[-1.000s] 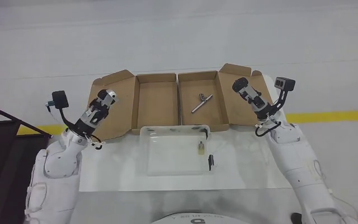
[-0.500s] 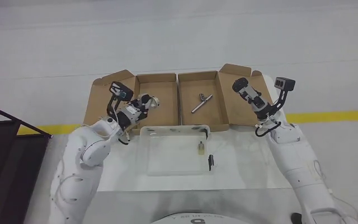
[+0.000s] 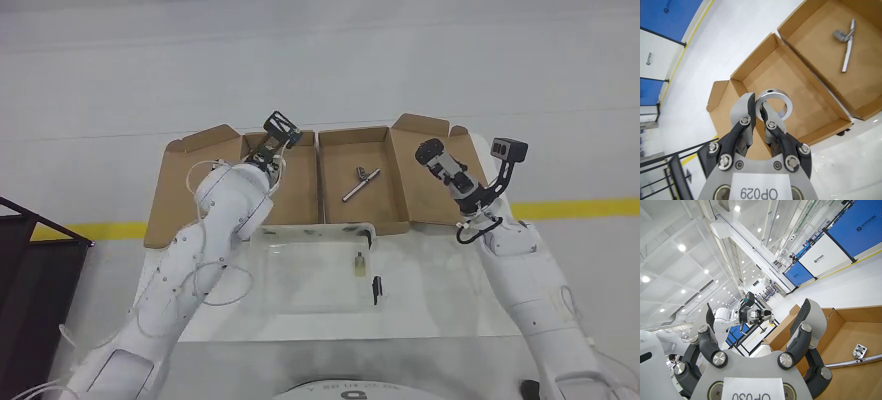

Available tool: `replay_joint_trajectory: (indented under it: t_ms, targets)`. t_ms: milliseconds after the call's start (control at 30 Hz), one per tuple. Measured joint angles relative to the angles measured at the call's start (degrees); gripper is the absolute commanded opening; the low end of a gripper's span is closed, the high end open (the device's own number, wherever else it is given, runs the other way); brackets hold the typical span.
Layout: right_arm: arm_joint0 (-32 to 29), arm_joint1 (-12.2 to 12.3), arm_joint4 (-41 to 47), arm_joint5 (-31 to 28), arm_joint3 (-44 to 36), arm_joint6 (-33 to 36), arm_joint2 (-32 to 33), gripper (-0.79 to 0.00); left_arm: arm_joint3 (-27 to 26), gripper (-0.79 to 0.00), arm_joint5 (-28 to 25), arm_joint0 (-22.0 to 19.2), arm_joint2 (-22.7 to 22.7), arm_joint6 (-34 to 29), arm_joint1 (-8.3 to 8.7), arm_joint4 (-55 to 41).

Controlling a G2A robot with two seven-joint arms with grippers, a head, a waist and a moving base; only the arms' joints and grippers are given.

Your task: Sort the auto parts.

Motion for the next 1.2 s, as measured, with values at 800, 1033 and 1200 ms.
replay_joint_trajectory:
  t_ms: [800, 1033, 1200]
  targets:
    - [0.0, 0.0, 0.0, 0.0, 0.0, 0.0, 0.0, 0.0, 27.4, 0.0, -1.3, -6.0, 5.5, 7.2, -4.04, -6.6]
    - [0.0, 0.0, 0.0, 0.0, 0.0, 0.0, 0.0, 0.0, 24.6, 0.0, -3.1, -4.8, 1.6, 8.8, -3.77, -12.9]
    - [0.0, 0.0, 0.0, 0.0, 0.0, 0.0, 0.0, 0.0, 14.1, 0.0, -7.7, 1.2, -8.5, 10.0, -1.74, -24.1]
